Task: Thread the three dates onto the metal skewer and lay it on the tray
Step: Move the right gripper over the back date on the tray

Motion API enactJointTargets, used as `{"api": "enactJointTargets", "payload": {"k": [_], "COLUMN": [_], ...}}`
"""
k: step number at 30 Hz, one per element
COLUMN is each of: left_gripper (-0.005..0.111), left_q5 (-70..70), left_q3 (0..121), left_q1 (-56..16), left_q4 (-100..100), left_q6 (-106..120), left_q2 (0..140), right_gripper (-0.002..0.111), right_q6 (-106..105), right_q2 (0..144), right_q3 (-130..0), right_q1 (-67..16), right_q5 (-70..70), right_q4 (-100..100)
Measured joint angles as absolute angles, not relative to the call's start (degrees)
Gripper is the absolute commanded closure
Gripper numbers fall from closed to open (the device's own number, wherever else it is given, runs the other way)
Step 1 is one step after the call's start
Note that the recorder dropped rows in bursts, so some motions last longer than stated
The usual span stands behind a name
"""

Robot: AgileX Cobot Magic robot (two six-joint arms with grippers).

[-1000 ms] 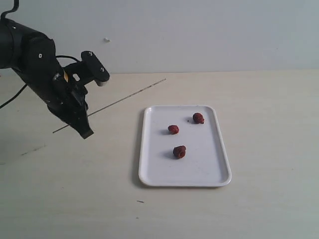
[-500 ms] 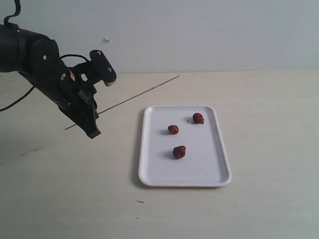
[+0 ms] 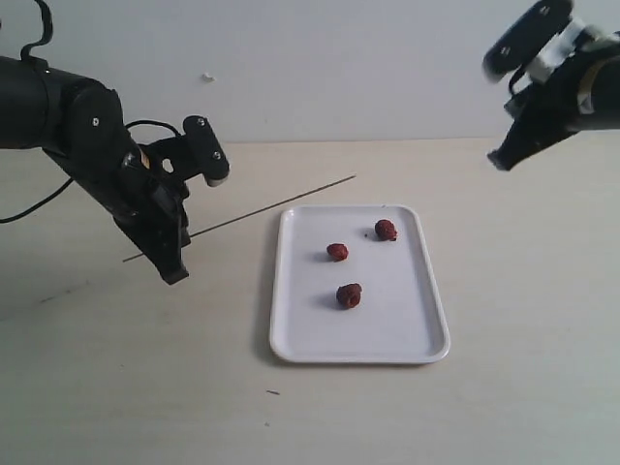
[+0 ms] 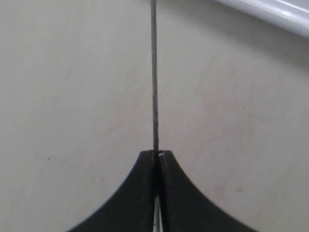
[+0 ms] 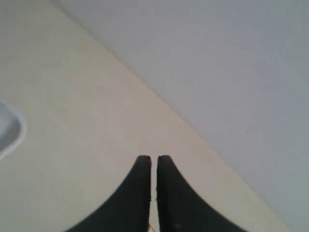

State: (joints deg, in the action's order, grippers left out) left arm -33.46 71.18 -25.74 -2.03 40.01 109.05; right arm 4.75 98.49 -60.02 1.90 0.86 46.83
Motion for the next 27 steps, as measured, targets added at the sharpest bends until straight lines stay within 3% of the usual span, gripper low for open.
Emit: {"api": "enactJointTargets", "payload": {"k": [10, 18, 23, 27], "left_gripper": [0.107, 0.107, 0.107, 0.107], "left_q5": [-35.99, -38.64, -39.1, -40.06], "left_q3": [71.18, 71.18, 71.18, 71.18], "left_q1": [-25.74, -25.74, -25.74, -25.74], "left_q4": [-2.68, -3.99, -4.16, -5.43], "left_q6": [40.1, 40.1, 40.1, 40.1], "left_q2": [109.05, 109.05, 109.05, 109.05], "right_gripper": [0.105, 0.106, 0.108, 0.108], "right_q6": [-4.75, -17.23, -31.38, -53.47], "right_q2": [105.05, 108.98, 110.94, 112.41], "right_q3": [-63.52, -68.42, -70.57, -75.15], "right_q1": [-7.33, -13.6, -14.49, -14.49], "right_q5": [0.0, -16.22, -23.31, -30.68], "right_q4": [62.17, 63.12, 52.35, 30.93]}}
